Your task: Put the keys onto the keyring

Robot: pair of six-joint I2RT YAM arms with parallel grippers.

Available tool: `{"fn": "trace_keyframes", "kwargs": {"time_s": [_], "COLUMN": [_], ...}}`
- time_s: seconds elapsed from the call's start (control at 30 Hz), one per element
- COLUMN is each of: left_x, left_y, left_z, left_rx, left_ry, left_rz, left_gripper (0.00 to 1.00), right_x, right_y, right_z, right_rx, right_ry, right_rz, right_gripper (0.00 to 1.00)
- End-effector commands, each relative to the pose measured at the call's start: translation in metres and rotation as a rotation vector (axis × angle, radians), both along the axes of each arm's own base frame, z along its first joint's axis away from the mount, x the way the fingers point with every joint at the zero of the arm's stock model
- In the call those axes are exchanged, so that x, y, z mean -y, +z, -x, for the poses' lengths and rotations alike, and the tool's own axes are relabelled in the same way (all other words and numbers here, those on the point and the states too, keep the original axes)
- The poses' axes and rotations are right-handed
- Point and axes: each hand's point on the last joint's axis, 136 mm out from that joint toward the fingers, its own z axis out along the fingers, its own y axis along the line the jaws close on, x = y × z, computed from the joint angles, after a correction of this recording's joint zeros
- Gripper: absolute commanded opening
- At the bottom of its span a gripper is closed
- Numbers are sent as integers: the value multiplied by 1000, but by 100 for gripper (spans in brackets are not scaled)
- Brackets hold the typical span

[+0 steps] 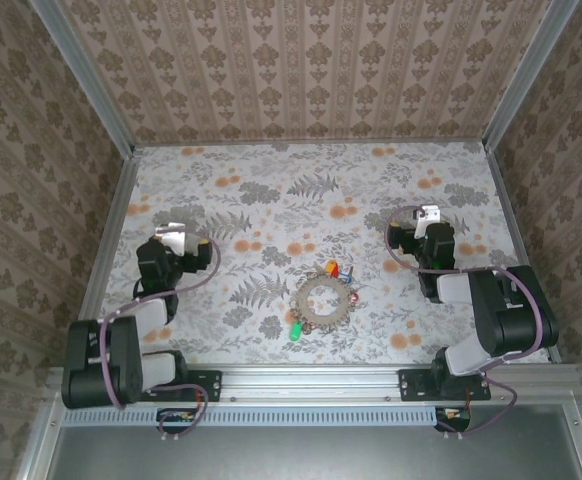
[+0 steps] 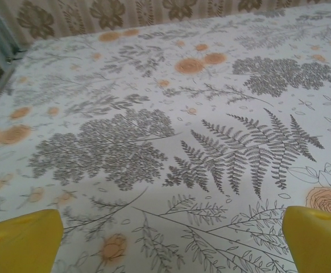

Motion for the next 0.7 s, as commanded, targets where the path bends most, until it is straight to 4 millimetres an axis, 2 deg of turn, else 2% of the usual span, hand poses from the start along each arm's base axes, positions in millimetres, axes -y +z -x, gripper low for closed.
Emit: {"fn": "trace_keyframes", "kwargs": {"time_s": [0.0, 0.13, 0.2, 0.23, 0.3, 0.37, 0.67], "left_x": [10, 8, 13, 9, -4, -20, -17], "left_y": [27, 5, 6, 3, -1, -5, -5], "left_z": [-23, -28, -31, -33, -49, -49, -50], "left_rx": [129, 102, 136, 87, 38, 17, 12], "left_ry": [-70, -63, -96, -67, 5, 132, 150], "left_rz": [28, 24, 20, 23, 22, 2, -37], "left_gripper": [100, 100, 100, 100, 100, 100, 100], "right_x": [5, 5, 4, 5, 5, 5, 5], "right_y": [8, 8, 8, 9, 9, 8, 9], "right_z": [-6, -6, -6, -6, -7, -6, -6], "right_rx": [30, 31, 31, 32, 33, 30, 31], "right_ry": [-26, -28, -25, -26, -26, -26, -26], "right_rz": [-16, -16, -16, -16, -17, -16, -17], "right_gripper": [100, 100, 100, 100, 100, 100, 100]}}
